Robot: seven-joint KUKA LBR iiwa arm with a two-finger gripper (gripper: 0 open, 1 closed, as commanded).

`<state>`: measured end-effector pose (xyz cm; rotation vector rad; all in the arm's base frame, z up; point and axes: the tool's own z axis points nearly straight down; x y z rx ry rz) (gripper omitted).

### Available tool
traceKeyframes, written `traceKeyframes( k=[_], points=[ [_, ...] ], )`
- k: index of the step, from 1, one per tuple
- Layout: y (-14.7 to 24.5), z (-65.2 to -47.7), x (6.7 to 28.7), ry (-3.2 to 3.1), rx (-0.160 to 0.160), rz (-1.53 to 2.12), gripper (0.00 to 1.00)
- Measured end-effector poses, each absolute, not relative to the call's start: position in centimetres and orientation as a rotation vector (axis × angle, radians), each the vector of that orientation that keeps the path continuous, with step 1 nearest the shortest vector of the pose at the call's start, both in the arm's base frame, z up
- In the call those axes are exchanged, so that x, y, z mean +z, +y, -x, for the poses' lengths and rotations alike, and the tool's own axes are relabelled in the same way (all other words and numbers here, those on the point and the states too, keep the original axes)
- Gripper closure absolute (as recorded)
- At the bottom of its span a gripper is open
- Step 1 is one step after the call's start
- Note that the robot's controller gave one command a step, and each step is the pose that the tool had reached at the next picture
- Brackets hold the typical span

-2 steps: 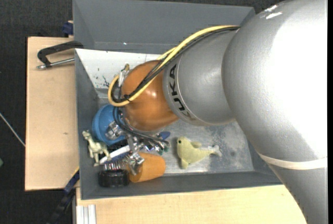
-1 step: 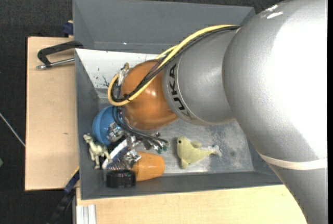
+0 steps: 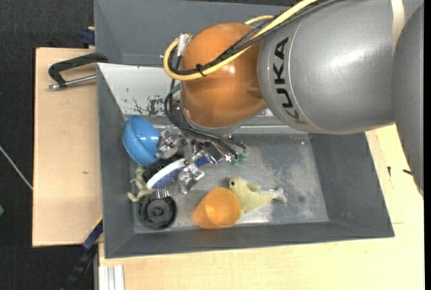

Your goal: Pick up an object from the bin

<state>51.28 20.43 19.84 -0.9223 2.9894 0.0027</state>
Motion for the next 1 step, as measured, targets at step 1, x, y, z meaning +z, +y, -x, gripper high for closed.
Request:
traceKeyframes(
  k=[1],
  points=[
    [21.86,-50.78,25.75,2.999,0.005,0.895,1.00]
  ],
)
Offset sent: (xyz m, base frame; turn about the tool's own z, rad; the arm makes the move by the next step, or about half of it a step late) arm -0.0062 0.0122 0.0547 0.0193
